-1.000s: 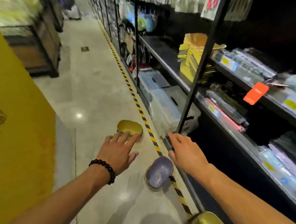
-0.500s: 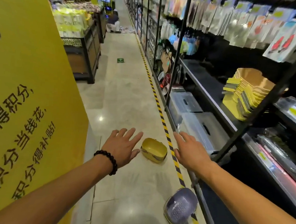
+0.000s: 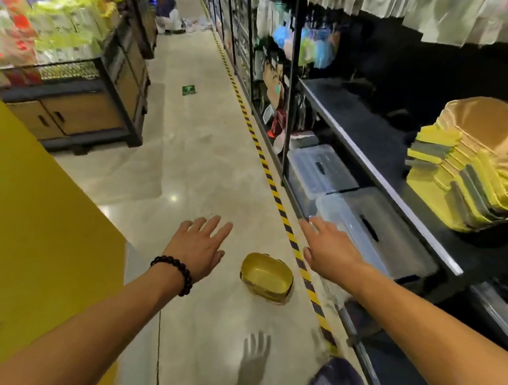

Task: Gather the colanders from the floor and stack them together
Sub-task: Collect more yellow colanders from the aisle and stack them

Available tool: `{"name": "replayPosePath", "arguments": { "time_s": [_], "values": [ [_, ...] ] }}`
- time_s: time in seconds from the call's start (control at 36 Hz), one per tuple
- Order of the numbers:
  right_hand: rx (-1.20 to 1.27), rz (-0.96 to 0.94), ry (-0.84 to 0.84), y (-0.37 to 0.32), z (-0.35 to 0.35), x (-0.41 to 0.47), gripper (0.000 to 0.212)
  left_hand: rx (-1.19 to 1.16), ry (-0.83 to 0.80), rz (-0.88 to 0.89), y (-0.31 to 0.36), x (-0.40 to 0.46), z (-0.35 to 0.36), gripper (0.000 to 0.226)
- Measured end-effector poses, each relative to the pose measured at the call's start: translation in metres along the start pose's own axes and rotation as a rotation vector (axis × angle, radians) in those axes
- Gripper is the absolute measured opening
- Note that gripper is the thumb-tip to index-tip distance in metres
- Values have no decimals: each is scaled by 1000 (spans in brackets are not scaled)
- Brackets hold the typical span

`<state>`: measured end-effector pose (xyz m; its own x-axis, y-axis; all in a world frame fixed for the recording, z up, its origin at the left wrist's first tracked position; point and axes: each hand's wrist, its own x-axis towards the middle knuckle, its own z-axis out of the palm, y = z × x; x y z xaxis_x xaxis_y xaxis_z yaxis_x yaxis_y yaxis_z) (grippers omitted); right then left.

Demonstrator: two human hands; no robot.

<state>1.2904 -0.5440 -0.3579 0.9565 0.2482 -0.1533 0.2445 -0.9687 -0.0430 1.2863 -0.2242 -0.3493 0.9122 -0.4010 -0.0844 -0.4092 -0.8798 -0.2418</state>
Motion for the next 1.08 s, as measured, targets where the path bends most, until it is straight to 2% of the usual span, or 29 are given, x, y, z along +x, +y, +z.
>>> {"name": "replayPosePath", "arguments": {
  "time_s": [0.08,0.25,0.53,0.61,0.72,0.92,1.08],
  "values": [
    [17,35,-14,22,3,40,59,-48,5,-18,-6,52,5,64],
    [-31,63,-89,42,26,116,66,-82,7,72,-31,142,40,64],
    [53,242,-207,47,109,246,72,-157,-98,198,-74,284,153,66],
    [67,328,-248,48,142,278,73,-150,-122,301,-85,321,194,67],
    [102,374,-206,51,194,305,64,-147,-174,357,-89,362,251,68],
    [139,443,-370,63,322,333,67,-187,-272,392,-59,399,380,68],
    [66,471,-517,72,450,334,71,-210,-353,333,-22,404,520,70]
  ]
}}
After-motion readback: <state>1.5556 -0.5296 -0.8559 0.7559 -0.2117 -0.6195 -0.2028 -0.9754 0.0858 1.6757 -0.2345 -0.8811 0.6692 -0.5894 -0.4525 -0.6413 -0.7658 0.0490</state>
